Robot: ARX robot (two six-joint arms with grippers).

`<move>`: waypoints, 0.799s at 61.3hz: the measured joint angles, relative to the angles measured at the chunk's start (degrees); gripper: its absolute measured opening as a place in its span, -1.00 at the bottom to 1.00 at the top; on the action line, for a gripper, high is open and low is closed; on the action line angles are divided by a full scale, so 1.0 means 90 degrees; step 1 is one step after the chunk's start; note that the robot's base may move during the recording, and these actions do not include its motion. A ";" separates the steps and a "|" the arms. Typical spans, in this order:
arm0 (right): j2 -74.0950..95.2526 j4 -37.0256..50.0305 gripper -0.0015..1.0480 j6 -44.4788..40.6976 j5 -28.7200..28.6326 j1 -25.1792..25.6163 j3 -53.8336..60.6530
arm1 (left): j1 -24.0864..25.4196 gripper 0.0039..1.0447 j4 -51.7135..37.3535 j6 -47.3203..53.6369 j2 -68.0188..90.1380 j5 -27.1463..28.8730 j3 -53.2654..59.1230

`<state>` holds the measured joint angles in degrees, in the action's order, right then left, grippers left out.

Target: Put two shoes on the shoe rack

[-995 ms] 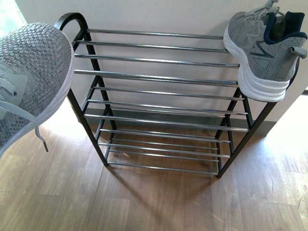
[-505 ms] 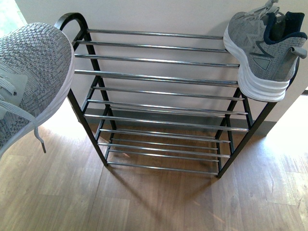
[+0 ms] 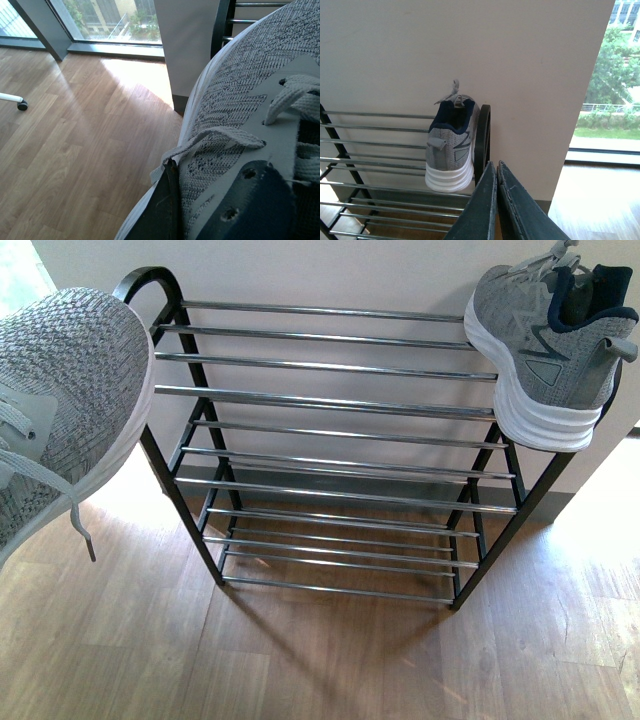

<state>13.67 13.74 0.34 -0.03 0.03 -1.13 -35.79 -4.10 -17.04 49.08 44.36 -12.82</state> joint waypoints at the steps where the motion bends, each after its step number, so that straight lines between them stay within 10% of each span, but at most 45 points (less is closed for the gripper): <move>1: -0.0036 -0.0034 -0.97 0.0000 0.0000 0.0000 0.0000 | 0.0000 -0.97 0.0000 0.0000 0.0002 0.0000 0.0000; 34: -0.1472 -0.1518 -0.95 -0.0005 0.0005 -0.0002 0.0000 | 0.0000 -0.97 0.0000 0.0000 0.0002 -0.0017 0.0000; 49: -0.1486 -0.1520 -0.06 -0.0012 -0.0007 0.0000 0.0000 | 0.0000 -0.97 0.0000 0.0000 0.0000 0.0002 0.0000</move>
<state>0.30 0.05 0.23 -0.10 0.03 -1.13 -35.79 -4.10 -17.04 49.08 44.38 -12.82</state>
